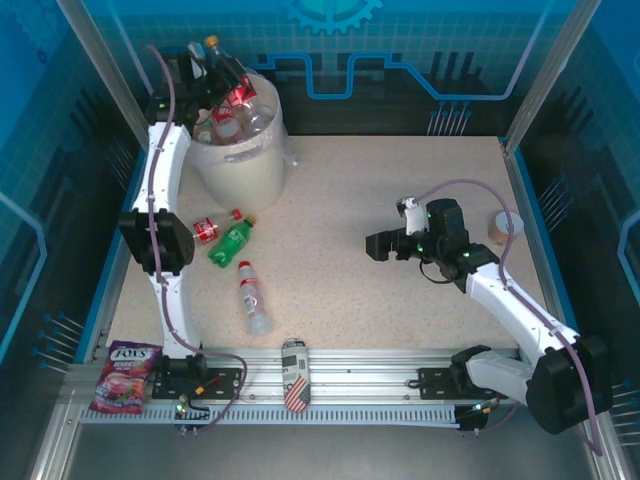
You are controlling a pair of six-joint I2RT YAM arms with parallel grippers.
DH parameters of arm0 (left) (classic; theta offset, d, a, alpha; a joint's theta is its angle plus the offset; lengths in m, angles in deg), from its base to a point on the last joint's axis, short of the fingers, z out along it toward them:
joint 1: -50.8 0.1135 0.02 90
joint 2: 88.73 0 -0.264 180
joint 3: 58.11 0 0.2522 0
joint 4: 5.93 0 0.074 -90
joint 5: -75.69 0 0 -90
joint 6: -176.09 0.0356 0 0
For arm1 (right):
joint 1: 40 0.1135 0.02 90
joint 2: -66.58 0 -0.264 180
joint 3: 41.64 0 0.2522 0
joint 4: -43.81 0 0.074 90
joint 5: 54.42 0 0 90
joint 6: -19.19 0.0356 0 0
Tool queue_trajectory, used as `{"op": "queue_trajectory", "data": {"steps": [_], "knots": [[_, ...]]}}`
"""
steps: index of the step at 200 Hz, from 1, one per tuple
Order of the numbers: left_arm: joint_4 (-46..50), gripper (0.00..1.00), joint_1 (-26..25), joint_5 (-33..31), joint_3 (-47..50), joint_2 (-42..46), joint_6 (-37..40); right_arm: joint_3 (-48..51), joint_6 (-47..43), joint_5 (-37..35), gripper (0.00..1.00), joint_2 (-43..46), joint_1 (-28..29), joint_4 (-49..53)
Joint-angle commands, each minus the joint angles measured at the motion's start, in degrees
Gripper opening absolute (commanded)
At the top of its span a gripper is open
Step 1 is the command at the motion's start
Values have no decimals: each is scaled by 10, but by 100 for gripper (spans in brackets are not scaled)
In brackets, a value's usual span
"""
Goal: Put the plastic bottles in the bin
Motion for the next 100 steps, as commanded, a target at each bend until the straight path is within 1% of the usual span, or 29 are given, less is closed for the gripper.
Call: {"op": "queue_trajectory", "data": {"steps": [1,13,39,52,69,100], "knots": [[42,56,-2,-4,-15,-19,46,-16,-16,-11,100,-8,7,13],[46,68,-2,-6,-16,-18,50,-19,-19,-11,100,-11,7,14],[53,84,-2,-14,-17,-10,66,-22,-21,-8,100,-18,8,13],[54,95,-2,-15,-19,-6,78,-22,-20,-8,100,-20,10,9],[71,99,0,-23,-36,-5,101,-21,-18,-5,100,-25,12,5],[100,99,6,-48,-59,6,137,-22,-18,-8,100,-29,16,3]]}}
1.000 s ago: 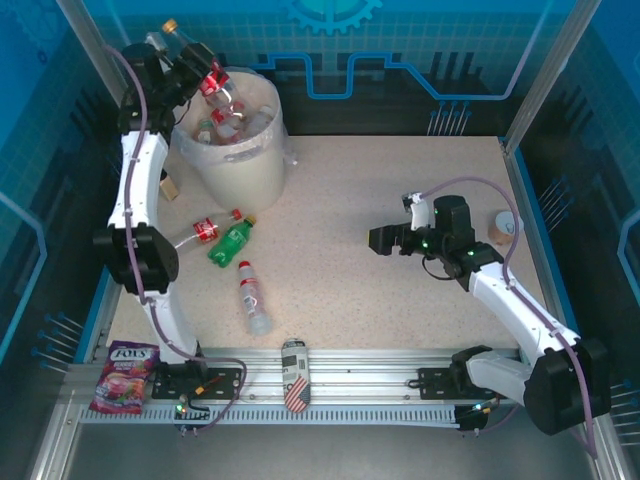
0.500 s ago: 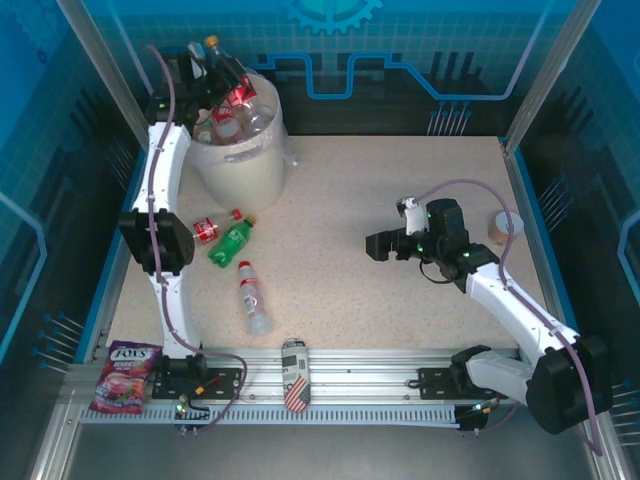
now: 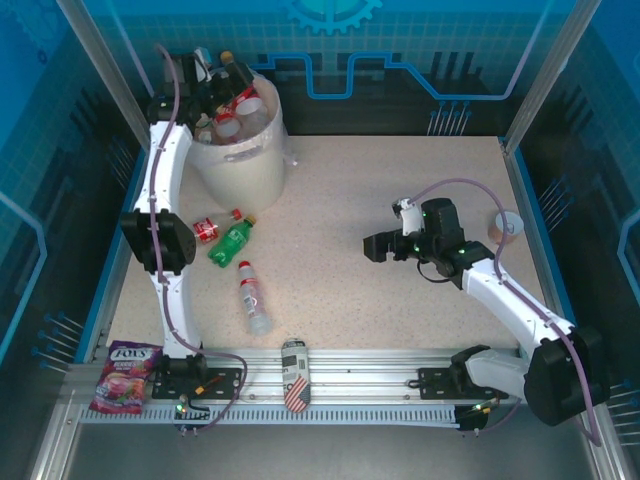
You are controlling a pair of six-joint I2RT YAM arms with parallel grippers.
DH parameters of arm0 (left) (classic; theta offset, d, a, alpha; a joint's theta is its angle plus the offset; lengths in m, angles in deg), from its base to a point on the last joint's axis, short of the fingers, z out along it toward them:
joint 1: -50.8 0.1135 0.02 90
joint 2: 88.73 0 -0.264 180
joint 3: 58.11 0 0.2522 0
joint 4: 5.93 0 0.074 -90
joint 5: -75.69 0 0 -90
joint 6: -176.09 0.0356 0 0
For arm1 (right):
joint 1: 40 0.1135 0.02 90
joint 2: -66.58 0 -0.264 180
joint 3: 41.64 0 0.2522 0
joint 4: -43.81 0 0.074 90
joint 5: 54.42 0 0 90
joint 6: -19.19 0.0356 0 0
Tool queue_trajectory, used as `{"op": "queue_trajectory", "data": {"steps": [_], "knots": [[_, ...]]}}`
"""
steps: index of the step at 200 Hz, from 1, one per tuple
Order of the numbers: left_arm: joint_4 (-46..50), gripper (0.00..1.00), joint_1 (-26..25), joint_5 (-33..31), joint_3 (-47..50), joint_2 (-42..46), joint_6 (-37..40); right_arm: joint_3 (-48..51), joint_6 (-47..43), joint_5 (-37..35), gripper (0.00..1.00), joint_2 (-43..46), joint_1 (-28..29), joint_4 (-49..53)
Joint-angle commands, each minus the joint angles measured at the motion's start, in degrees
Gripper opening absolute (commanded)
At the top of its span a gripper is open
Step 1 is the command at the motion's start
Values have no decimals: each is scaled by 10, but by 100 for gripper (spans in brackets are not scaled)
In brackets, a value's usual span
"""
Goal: Put the plastic bottles in the bin
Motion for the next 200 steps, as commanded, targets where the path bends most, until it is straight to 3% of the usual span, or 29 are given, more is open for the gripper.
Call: {"op": "queue_trajectory", "data": {"steps": [1,30,61,111,141,174,200], "knots": [[32,99,8,-27,-33,10,49,-17,-8,-2,100,-5,9,-3],[43,91,11,-57,-30,29,78,-18,-9,-2,100,-8,12,-3],[46,76,6,-46,-19,26,78,-17,-6,0,100,-17,18,-11],[41,62,-16,-53,45,27,85,-17,-6,-11,100,-18,30,-8],[23,62,-18,-60,88,45,85,-16,-6,-14,100,-13,32,-5],[28,62,-16,-65,64,55,93,-18,-7,-16,100,-16,32,-5],[45,72,-12,-64,33,62,101,-18,0,-20,100,-18,33,-11]]}}
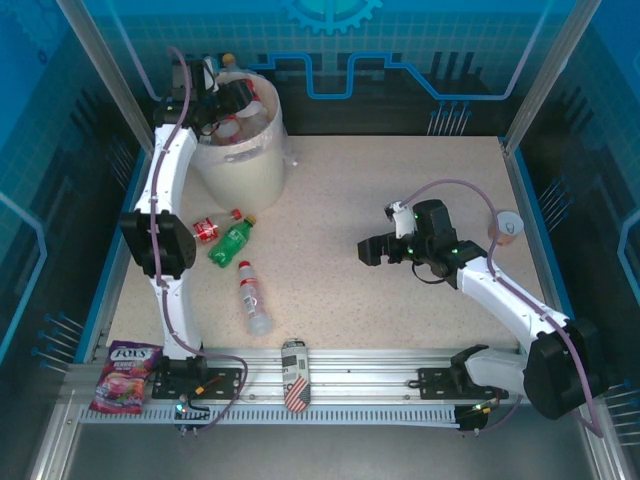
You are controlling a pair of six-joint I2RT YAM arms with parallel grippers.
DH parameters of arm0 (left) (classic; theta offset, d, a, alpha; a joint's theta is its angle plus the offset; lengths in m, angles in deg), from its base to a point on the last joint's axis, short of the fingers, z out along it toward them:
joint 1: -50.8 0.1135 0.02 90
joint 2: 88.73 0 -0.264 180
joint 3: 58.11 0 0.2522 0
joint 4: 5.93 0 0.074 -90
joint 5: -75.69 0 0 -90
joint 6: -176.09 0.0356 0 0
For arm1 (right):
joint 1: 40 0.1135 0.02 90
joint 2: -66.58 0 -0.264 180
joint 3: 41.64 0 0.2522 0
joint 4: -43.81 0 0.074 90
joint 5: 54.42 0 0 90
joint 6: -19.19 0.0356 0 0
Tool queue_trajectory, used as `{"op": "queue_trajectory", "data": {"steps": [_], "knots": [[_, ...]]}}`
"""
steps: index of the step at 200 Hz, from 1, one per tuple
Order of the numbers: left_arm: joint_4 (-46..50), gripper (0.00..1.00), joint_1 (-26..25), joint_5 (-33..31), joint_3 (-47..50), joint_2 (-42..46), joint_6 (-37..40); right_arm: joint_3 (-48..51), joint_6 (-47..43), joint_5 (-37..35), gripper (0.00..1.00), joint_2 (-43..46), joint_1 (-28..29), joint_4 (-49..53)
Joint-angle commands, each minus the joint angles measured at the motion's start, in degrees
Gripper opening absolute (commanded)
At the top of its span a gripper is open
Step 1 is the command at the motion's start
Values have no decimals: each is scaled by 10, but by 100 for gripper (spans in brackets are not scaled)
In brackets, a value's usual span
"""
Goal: Put the plastic bottles in the bin
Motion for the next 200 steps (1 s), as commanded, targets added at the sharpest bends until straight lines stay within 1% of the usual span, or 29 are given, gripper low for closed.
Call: {"op": "queue_trajectory", "data": {"steps": [1,21,31,78,102,127,152,167,183,200], "knots": [[28,73,5,-8,-37,33,20,-17,0,-13,100,1,8,-7],[32,82,8,-10,-39,49,26,-9,17,-48,100,9,9,-21],[36,85,11,-11,-39,59,31,-1,23,-63,100,16,9,-33],[88,93,15,-37,-31,114,92,1,30,-77,100,14,6,-45],[120,96,15,-52,9,170,127,-1,33,-86,100,8,2,-57],[131,98,15,-72,112,270,153,-6,38,-92,100,-2,-2,-71],[147,98,15,-100,243,387,149,-16,39,-95,100,-18,-5,-77],[166,97,15,-104,318,452,126,-22,42,-102,100,-28,-7,-78],[185,95,12,-94,392,512,89,-30,46,-107,100,-43,-10,-81],[206,94,-8,-86,471,562,44,-40,52,-110,100,-60,-15,-82]]}}
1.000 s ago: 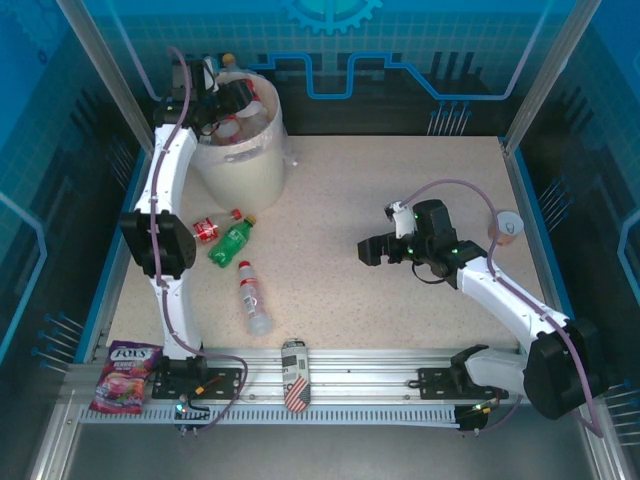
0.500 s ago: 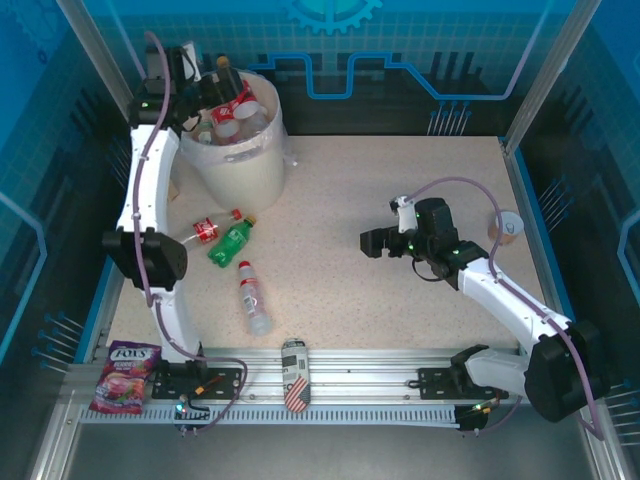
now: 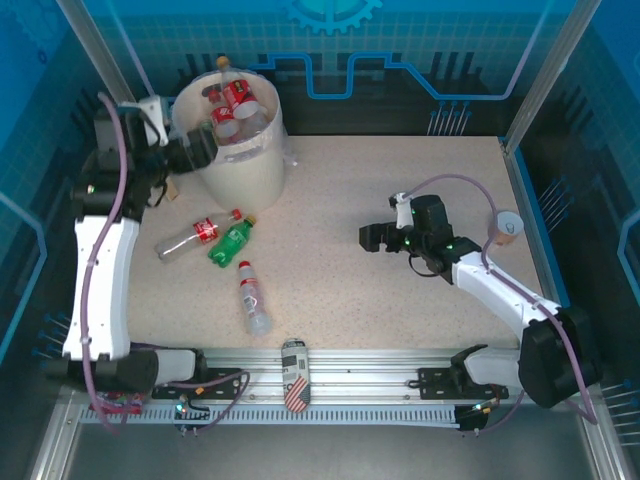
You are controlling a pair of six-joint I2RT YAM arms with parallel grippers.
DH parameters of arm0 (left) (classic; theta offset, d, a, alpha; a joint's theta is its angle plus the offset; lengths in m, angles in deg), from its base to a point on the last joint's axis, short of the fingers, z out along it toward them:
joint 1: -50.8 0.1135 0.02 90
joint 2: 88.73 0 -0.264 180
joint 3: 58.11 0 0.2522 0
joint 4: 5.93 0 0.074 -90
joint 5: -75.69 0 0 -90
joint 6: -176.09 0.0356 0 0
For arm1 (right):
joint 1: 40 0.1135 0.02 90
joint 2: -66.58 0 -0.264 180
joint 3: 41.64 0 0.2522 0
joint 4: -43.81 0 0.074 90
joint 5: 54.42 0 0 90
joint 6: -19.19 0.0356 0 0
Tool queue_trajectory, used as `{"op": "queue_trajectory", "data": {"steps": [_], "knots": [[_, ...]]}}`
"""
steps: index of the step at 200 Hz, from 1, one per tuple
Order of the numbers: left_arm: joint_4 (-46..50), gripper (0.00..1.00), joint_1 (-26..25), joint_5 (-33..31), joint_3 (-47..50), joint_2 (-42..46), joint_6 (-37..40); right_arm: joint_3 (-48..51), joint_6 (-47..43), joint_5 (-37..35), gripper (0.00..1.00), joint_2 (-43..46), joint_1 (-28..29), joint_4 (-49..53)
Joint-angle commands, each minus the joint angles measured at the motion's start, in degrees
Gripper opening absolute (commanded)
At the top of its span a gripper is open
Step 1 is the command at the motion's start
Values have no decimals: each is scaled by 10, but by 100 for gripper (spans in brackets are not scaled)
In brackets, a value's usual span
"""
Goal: Put the plastic bottles in the bin
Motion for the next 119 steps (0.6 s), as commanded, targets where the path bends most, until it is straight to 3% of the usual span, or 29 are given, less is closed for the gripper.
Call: {"op": "queue_trajectory", "data": {"steps": [1,53,87,119], "knots": [[57,93,-19,-2,94,47,-64,-30,13,-16,100,-20,-12,-17],[86,93,-138,33,296,122,-226,-76,9,-17,100,-65,-17,-5],[92,93,-179,24,394,156,-285,-87,11,-8,100,-83,-18,-7],[20,93,-211,57,492,168,-344,-88,22,4,100,-95,-18,-11]]}}
